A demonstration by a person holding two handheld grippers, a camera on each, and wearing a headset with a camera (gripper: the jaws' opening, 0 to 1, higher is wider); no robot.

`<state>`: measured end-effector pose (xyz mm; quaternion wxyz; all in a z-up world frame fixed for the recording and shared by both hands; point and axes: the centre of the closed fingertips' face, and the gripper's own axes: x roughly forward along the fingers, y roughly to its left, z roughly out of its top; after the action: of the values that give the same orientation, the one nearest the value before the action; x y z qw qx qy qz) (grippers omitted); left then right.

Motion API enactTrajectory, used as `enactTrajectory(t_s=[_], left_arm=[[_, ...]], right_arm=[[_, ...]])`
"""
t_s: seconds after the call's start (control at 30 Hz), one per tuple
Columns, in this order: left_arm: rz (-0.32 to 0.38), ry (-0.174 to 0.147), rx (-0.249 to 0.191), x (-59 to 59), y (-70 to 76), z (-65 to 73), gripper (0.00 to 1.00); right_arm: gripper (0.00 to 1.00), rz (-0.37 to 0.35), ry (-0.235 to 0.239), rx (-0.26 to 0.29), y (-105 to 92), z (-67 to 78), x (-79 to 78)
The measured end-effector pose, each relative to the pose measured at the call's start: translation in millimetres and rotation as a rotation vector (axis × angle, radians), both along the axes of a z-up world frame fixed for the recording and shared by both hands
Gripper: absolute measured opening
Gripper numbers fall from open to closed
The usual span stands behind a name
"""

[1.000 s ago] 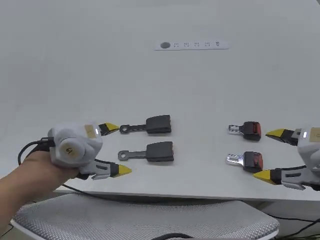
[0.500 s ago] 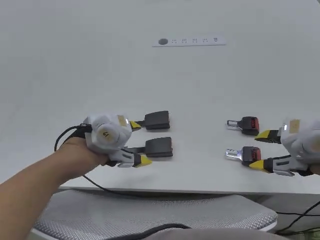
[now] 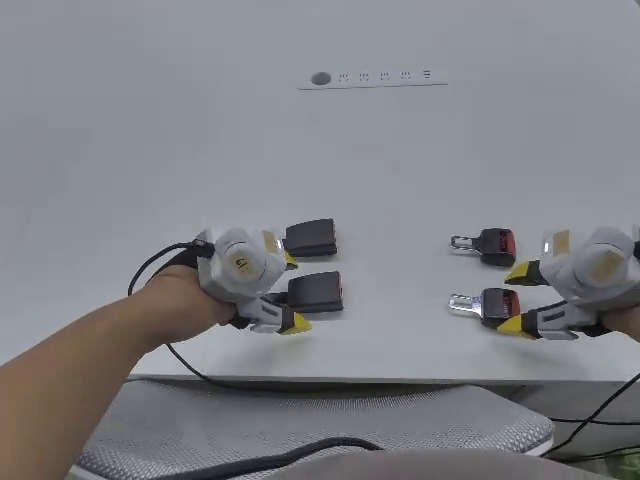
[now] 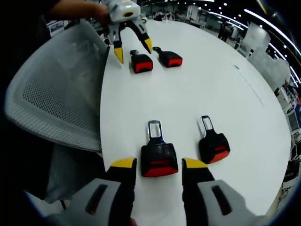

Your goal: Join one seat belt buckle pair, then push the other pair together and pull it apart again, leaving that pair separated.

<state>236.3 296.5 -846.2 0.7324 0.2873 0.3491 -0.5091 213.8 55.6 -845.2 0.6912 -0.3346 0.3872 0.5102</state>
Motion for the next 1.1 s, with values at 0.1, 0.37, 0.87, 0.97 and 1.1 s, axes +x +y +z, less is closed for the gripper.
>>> enactTrajectory(t_s=[0.1, 0.37, 0.87, 0.97, 1.1], left_arm=[[-0.016, 0.001, 0.027, 1.5, 0.9, -5.1, 0.46], [-0.037, 0.009, 0.051, 2.2, 2.2, -10.1, 0.38], [-0.111, -0.007, 0.1, 3.0, 1.5, -12.0, 0.32], [-0.121, -0.009, 0.101, 2.7, 1.5, -12.0, 0.32], [-0.119, -0.005, 0.092, 3.3, 1.7, -12.5, 0.32]], right_arm=[[0.35, 0.023, 0.003, -0.035, -3.8, -5.4, -1.0], [0.36, 0.036, 0.028, -0.041, -5.2, -10.9, -0.2], [0.35, 0.107, 0.05, 0.005, -1.3, -13.0, 5.0], [0.35, 0.117, 0.056, -0.01, 0.1, -13.1, 5.2], [0.35, 0.11, 0.064, -0.026, 0.9, -12.9, 6.2]])
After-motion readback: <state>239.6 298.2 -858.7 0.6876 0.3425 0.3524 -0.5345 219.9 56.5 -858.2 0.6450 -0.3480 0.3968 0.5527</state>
